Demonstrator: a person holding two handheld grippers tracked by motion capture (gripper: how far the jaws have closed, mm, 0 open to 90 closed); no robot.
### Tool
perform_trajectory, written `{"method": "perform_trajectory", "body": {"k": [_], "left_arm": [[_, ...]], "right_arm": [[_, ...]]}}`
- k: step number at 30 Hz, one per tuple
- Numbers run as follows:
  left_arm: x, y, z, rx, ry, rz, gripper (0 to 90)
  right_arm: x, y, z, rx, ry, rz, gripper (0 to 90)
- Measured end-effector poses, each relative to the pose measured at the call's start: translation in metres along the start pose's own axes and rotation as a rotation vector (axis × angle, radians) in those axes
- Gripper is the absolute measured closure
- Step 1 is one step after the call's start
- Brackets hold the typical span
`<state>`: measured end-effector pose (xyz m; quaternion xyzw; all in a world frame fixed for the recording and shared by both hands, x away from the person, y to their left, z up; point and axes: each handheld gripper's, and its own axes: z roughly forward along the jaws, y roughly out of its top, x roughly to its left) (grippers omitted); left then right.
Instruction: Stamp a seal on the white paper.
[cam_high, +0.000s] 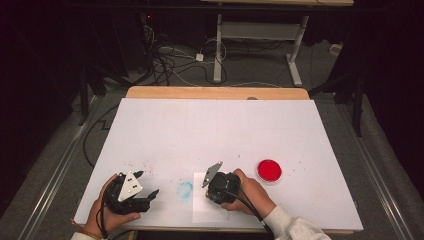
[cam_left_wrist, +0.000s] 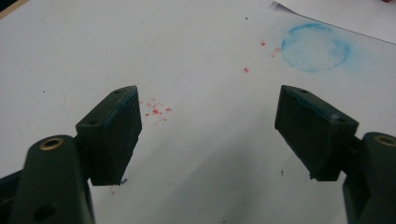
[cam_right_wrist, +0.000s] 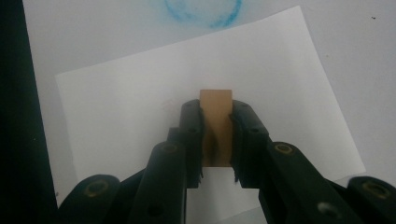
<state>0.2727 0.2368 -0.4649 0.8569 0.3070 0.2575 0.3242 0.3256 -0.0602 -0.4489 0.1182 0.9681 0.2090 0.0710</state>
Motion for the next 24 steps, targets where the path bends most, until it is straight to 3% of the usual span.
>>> {"method": "perform_trajectory", "body": {"k": [24], "left_arm": [[0.0006,0.0003,-0.0003,-0.001,0.0,0.003,22.6]], "right_arm": [[0.0043,0.002,-0.001,0.009,-0.032,-0.026,76.2]]}}
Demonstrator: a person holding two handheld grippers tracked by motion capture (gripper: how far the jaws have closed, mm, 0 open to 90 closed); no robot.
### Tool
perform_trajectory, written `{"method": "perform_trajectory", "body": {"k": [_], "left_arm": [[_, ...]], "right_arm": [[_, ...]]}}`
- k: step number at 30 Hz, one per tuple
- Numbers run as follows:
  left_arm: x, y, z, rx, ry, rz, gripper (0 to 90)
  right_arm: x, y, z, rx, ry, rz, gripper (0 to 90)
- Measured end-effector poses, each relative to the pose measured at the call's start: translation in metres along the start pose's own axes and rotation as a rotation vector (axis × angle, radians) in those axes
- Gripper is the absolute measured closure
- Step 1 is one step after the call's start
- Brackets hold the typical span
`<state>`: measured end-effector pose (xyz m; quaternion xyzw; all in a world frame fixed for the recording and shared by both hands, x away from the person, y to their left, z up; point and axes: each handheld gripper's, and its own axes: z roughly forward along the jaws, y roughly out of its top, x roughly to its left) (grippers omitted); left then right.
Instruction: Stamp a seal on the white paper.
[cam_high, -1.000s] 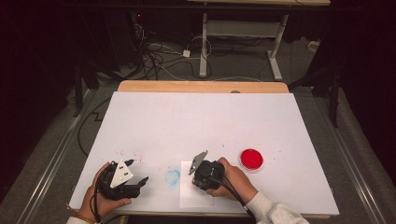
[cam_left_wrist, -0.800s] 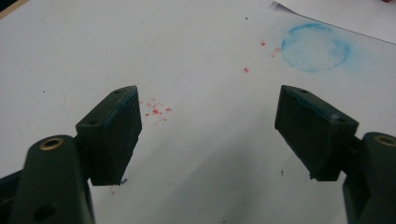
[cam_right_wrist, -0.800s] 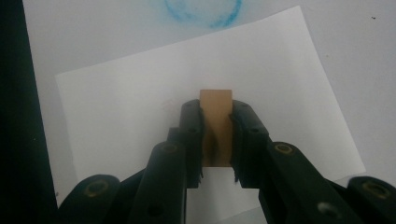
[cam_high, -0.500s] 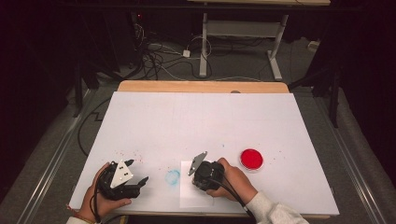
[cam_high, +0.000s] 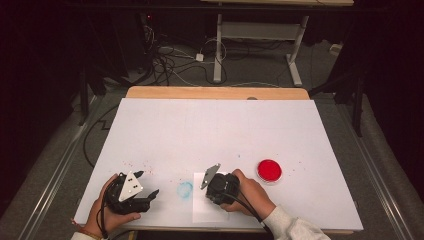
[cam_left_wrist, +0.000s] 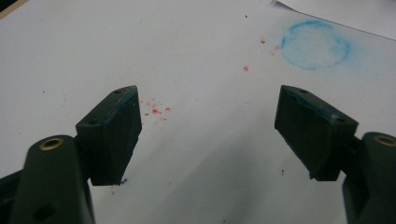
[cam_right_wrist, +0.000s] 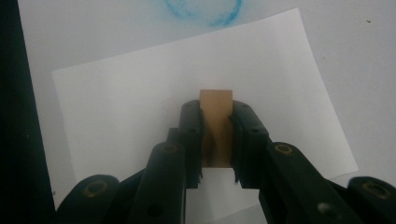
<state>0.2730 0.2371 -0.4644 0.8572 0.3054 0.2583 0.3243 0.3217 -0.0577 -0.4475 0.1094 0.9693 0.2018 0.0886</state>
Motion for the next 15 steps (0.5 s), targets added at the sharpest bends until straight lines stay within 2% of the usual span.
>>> {"method": "perform_trajectory", "body": {"k": [7,15], "left_arm": [[0.001,0.0,0.0,-0.004,-0.004,-0.002,22.5],[0.0,0.001,0.0,-0.004,-0.005,0.004,22.5]], "right_arm": [[-0.004,-0.003,-0.026,-0.092,-0.008,0.03,76.2],[-0.007,-0.012,-0.045,-0.126,-0.028,0.05,76.1]]}}
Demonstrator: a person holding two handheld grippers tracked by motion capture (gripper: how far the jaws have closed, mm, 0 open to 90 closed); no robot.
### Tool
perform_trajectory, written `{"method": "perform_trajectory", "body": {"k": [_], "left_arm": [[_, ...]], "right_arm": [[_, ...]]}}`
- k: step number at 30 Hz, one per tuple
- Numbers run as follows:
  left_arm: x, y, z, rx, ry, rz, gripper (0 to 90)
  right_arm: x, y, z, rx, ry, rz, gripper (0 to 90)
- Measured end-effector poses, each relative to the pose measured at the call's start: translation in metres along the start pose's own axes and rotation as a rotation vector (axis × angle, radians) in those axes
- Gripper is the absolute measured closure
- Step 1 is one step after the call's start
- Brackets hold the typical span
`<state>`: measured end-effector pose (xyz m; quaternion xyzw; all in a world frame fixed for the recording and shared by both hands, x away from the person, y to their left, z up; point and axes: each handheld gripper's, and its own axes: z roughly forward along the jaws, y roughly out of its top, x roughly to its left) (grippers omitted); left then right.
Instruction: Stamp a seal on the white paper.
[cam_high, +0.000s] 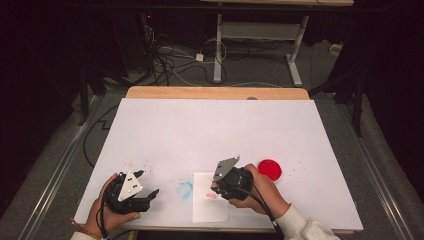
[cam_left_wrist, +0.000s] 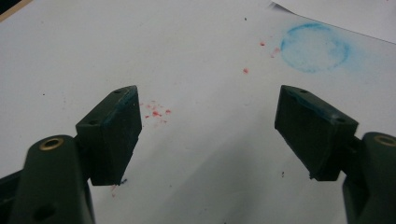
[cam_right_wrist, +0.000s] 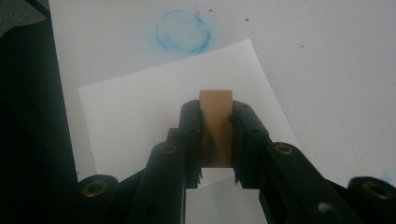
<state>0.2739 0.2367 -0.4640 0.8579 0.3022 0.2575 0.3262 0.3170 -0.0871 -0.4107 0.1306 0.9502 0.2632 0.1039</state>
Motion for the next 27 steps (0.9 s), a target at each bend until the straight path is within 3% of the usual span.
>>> {"method": "perform_trajectory", "body": {"k": [13,27], "left_arm": [[0.004,-0.003,0.003,0.001,-0.016,-0.029,22.4],[0.004,-0.003,0.002,-0.006,-0.011,-0.013,22.4]], "right_arm": [[-0.012,-0.005,-0.022,-0.046,-0.03,0.023,76.2],[-0.017,-0.011,-0.031,-0.045,-0.048,0.027,76.1]]}}
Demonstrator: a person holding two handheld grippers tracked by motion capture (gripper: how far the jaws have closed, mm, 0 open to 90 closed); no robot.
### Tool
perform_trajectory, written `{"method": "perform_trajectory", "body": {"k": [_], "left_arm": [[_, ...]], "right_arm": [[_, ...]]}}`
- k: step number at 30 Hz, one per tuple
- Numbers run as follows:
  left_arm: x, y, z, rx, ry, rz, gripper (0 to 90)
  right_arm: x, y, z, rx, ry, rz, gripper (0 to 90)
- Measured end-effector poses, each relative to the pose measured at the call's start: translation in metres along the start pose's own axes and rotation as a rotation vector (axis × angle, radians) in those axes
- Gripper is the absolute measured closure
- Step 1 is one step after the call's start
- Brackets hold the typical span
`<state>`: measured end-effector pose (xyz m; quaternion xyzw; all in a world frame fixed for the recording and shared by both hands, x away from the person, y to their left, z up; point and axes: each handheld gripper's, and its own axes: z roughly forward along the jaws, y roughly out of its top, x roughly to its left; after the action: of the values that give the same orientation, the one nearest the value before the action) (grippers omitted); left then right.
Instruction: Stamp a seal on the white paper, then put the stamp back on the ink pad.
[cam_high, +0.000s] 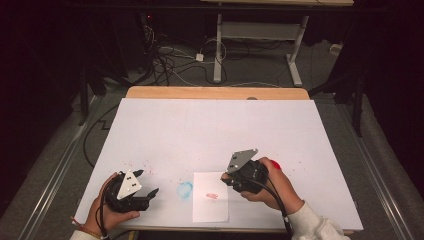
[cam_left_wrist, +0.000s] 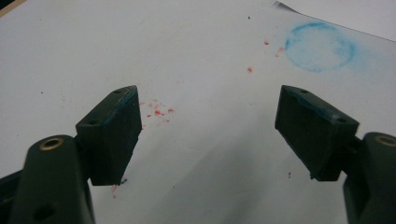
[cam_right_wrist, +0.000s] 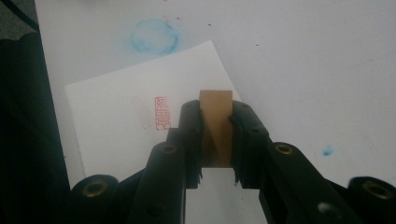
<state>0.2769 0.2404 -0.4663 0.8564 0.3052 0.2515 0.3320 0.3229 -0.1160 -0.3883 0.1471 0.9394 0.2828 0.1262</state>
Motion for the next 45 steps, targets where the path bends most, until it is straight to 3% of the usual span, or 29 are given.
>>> {"method": "perform_trajectory", "body": {"k": [6,11,13,28,32,45], "left_arm": [[0.0,0.001,0.0,-0.011,-0.001,-0.005,22.4],[-0.001,0.0,0.001,0.009,-0.009,-0.012,22.3],[-0.001,0.001,0.0,-0.001,-0.001,0.002,22.4],[-0.005,0.004,0.001,0.01,-0.001,0.009,22.3],[-0.005,0.005,0.002,0.016,-0.003,0.018,22.3],[-0.005,0.005,0.003,0.019,-0.003,0.019,22.3]], "right_arm": [[-0.004,-0.003,-0.007,-0.006,-0.019,0.01,76.1],[-0.009,-0.006,-0.01,-0.005,-0.041,0.028,76.1],[-0.013,-0.009,-0.011,-0.002,-0.039,0.029,76.1],[-0.046,-0.044,-0.027,0.043,-0.153,0.14,76.0],[-0.052,-0.051,-0.026,0.077,-0.188,0.161,76.1],[-0.072,-0.077,-0.008,0.185,-0.2,0.229,76.0]]}}
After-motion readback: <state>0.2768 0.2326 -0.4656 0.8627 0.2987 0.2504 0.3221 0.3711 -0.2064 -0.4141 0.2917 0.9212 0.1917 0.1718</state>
